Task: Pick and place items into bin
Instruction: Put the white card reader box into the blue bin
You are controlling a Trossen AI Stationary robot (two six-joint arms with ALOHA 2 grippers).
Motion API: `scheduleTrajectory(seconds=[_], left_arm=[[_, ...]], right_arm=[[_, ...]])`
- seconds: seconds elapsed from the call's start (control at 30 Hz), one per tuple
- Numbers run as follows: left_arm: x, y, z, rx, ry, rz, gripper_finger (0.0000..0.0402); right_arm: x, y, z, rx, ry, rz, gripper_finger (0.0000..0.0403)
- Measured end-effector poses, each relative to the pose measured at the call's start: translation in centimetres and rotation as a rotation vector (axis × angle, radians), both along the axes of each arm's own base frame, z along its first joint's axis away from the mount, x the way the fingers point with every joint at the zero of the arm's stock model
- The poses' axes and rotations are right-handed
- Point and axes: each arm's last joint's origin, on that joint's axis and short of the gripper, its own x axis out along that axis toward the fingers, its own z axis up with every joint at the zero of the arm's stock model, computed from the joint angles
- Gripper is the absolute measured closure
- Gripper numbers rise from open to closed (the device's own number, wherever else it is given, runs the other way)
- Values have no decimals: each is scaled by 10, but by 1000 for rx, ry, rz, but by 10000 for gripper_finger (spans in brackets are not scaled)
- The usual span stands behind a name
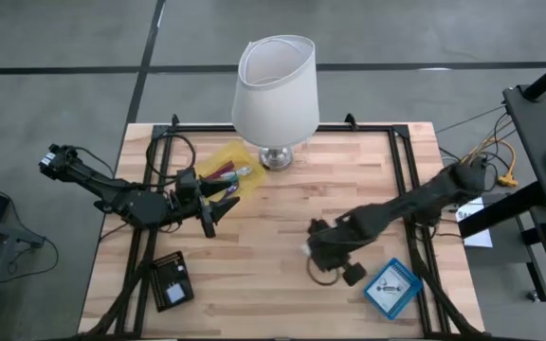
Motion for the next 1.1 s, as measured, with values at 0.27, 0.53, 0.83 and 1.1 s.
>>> scheduleTrajectory(seconds=[0.27, 0.53, 0.83, 1.1], left_arm=[[0, 0, -1, 10, 9, 0, 155], [1, 0, -1, 11, 12, 0, 155], [1, 0, -2, 10, 15, 1, 155], [3, -2, -4, 11, 24, 2, 155]], right_arm=[[-74, 17, 30, 26, 101, -110, 394], [-135, 60, 24, 21, 133, -8, 394], [-198, 107, 6, 4, 83, 141, 394], [-204, 112, -18, 16, 46, 123, 394]])
